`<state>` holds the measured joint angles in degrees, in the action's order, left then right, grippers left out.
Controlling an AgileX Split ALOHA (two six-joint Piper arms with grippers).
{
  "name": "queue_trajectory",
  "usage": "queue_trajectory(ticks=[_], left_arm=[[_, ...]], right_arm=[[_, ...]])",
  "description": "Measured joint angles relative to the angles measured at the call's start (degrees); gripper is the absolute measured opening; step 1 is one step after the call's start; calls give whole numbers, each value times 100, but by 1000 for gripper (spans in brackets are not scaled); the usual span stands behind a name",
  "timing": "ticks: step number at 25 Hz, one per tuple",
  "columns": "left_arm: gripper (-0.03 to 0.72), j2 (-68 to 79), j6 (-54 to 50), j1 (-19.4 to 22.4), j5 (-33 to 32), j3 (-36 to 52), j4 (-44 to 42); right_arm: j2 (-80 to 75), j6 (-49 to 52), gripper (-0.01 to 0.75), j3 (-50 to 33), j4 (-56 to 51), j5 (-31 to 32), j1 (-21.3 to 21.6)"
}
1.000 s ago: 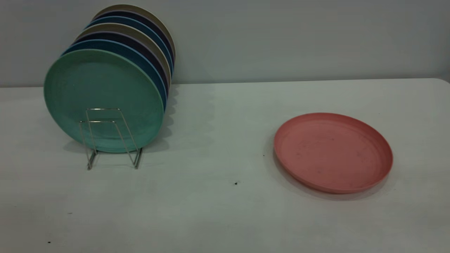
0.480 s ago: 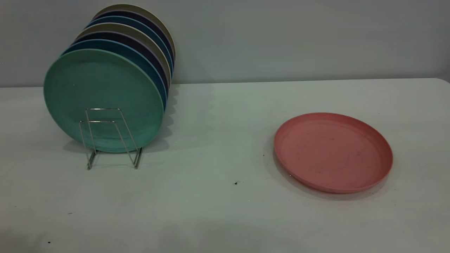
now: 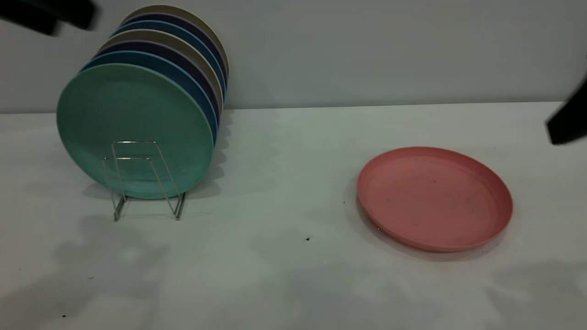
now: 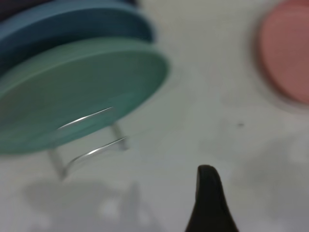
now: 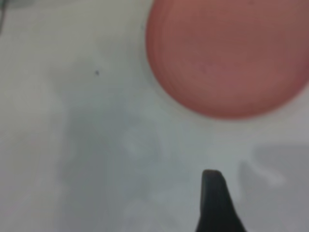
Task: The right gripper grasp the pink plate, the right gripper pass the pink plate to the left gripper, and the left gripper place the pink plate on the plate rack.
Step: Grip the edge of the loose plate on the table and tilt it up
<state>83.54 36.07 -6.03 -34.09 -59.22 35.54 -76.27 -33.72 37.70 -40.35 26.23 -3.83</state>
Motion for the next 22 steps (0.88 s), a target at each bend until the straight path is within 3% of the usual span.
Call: queue_trajectory(ticks=[6,11,22], left_arm=[[540,935,110,-844,20,-604,127],[540,1847,115,-1324,20,-1164,323],[540,2887,115,-1446,41,-1506,1005]], right_arm=[[-1418,-565,488,992,-544,312,811],[-2657,-1186,488,1551,-1316,498,1241],[-4723,-1846,483,2475,-2124,901,1654]])
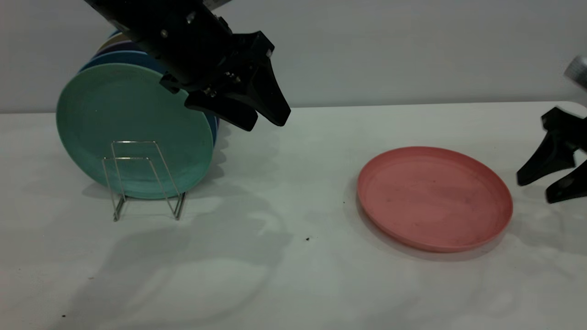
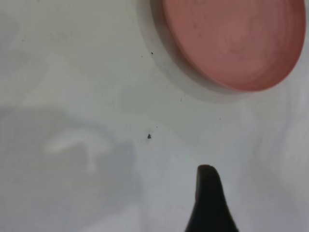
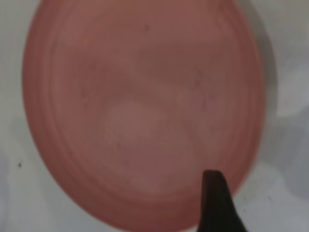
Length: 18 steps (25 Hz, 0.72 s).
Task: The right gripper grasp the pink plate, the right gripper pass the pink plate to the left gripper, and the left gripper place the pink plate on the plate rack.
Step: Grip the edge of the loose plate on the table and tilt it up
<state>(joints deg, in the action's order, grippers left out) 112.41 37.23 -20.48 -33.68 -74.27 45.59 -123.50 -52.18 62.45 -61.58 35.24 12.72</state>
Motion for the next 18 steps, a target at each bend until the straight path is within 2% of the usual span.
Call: queue_trajectory(ticks=[5,18], left_arm=[[540,0,12,0,-23,-31,7],[540,0,17,0,-135,-36,7]], right_arm=[[-576,-411,483,267,-503,332,0],[-1054,-975,472,361,-1137,420,0]])
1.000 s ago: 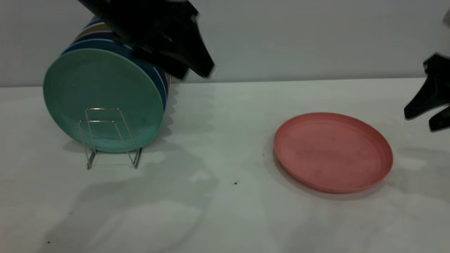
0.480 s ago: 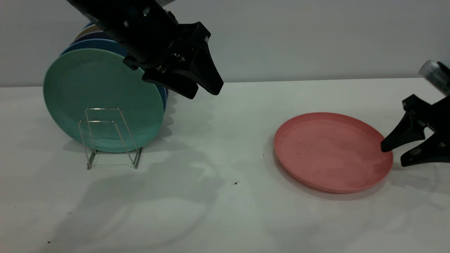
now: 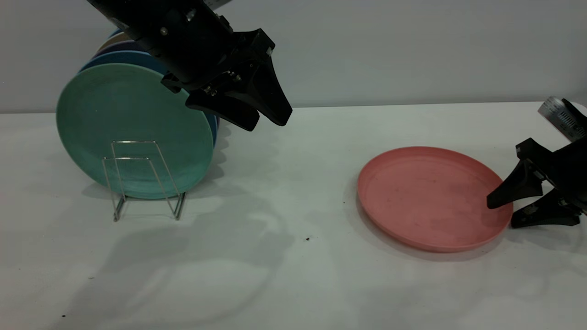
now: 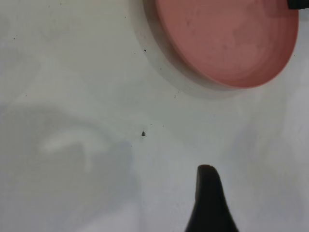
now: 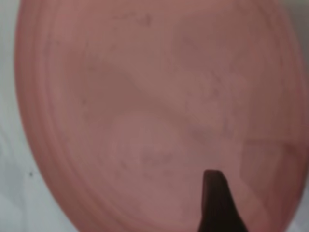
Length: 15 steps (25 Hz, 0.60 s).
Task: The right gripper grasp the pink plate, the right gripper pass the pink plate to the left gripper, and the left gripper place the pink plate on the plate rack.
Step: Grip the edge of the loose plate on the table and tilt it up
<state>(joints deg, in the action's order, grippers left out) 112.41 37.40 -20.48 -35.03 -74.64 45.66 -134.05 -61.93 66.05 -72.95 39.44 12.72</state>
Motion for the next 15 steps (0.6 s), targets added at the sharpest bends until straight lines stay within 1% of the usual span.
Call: queue_trajectory(ticks=[4,7,8,9,11,12,13,15], left_arm=[[540,0,11,0,5,0,0],[540,0,16,0,9,0,0],[540,0,16,0,15,0,0],[540,0,16,0,27,0,0],[540,0,16,0,78,0,0],[540,0,16,0,101,0,0],[540,0,16,0,143,0,0],[540,0,17,0,228,0,0]], right_arm=[[-173,-162,438,0,-206,148,0],[-262,-244,383,30,-305,253,0],[-283,-315,340,29,-305,253,0],[-295,-399,279,29,-307,253,0],[-309,-562,131,29,-322,242,0],[-314,-657,75,29,-386,255,0],[-314,-785,41,29,-492,341,0],[-314,-1258,22,29,-721,698,0]])
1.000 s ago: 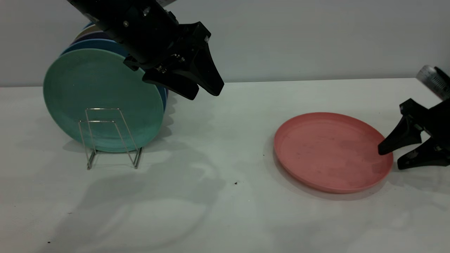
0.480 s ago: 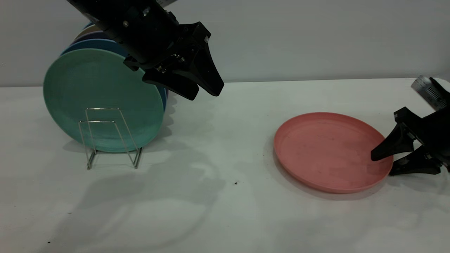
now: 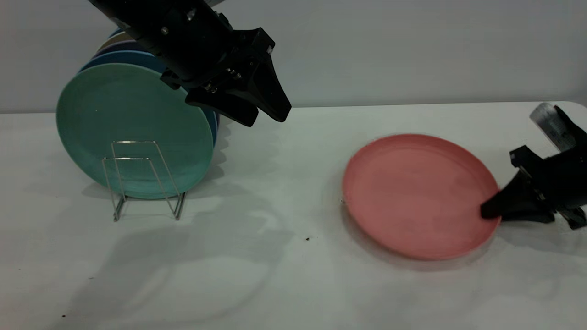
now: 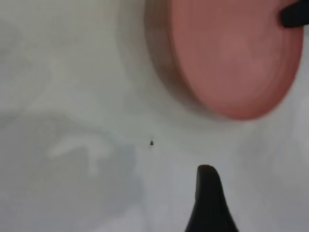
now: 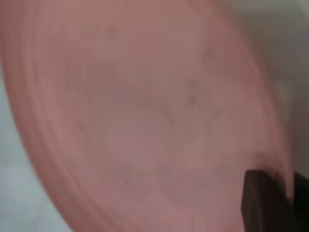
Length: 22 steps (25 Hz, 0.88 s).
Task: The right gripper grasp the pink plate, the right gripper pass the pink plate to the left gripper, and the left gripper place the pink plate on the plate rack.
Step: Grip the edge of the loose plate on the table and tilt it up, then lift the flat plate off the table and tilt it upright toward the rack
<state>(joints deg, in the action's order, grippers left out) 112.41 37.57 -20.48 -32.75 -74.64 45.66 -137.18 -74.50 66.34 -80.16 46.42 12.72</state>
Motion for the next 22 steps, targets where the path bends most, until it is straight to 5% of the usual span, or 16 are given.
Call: queue_trajectory(ticks=[6,16,22], left_arm=[[540,0,-98,0,102,0,1],[540,0,-110,0,145,0,37],[527,0,-110,0,311,0,37]], right_arm=[[32,-971,19,0,-676,1403,-144],[71,-1030,19,0,-750,1394,-974],[74,-1065,19,0,-1059,1447,-1052]])
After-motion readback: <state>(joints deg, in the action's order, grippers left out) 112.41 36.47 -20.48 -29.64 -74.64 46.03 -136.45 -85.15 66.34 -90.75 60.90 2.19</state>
